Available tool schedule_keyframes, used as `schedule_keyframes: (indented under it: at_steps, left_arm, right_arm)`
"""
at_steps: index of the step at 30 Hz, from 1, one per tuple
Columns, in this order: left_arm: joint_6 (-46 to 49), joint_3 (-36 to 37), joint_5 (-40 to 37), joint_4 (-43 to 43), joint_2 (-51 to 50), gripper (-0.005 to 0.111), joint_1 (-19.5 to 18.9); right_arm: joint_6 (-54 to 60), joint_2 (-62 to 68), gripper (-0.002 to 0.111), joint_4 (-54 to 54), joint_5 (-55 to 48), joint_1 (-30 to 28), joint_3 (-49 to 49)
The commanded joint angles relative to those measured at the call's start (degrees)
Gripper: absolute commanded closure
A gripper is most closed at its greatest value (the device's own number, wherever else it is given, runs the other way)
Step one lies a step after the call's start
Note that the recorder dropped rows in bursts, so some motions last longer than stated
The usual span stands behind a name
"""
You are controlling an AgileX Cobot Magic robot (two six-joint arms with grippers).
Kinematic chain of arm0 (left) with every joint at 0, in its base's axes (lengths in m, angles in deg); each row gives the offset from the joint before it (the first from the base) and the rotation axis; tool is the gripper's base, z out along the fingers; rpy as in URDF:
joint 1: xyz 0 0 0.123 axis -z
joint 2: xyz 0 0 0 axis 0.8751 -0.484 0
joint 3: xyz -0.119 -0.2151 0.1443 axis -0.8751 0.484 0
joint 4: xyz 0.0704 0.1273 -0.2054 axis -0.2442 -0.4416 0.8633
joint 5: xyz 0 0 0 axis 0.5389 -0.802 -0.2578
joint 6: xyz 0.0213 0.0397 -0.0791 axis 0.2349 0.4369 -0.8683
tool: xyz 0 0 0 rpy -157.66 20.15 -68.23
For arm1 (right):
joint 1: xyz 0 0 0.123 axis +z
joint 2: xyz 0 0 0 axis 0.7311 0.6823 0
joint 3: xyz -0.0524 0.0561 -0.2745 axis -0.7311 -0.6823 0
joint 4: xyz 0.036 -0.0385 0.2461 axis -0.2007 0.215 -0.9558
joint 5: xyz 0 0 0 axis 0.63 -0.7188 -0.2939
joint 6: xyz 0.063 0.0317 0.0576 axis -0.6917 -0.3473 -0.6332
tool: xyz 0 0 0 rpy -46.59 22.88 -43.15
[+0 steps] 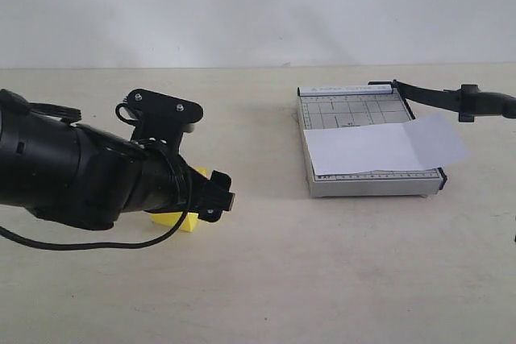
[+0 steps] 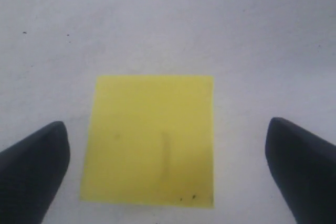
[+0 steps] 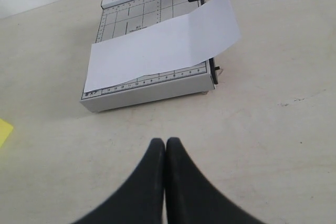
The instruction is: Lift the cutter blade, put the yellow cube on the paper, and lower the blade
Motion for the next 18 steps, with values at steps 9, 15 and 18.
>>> schedule_keyframes:
  at_steps: [9,15,18]
  left_arm:
    - [2.2,-2.1,2.2,0.1,-1.3,0.013,0.1]
    - [2.2,-2.6,2.1,0.1,-3.3,0.013,0.1]
    - [4.0,-2.6,2.7,0.1,-3.3,0.025,0.1]
  right_arm:
    - [0.2,-0.1,0.108,0.1,1.1,0.3,-0.2]
    - [0.2,-0.1,0.108,0.1,1.1,0.3,-0.2]
    - [0.2,-0.1,0.108,0.1,1.1,0.3,-0.2]
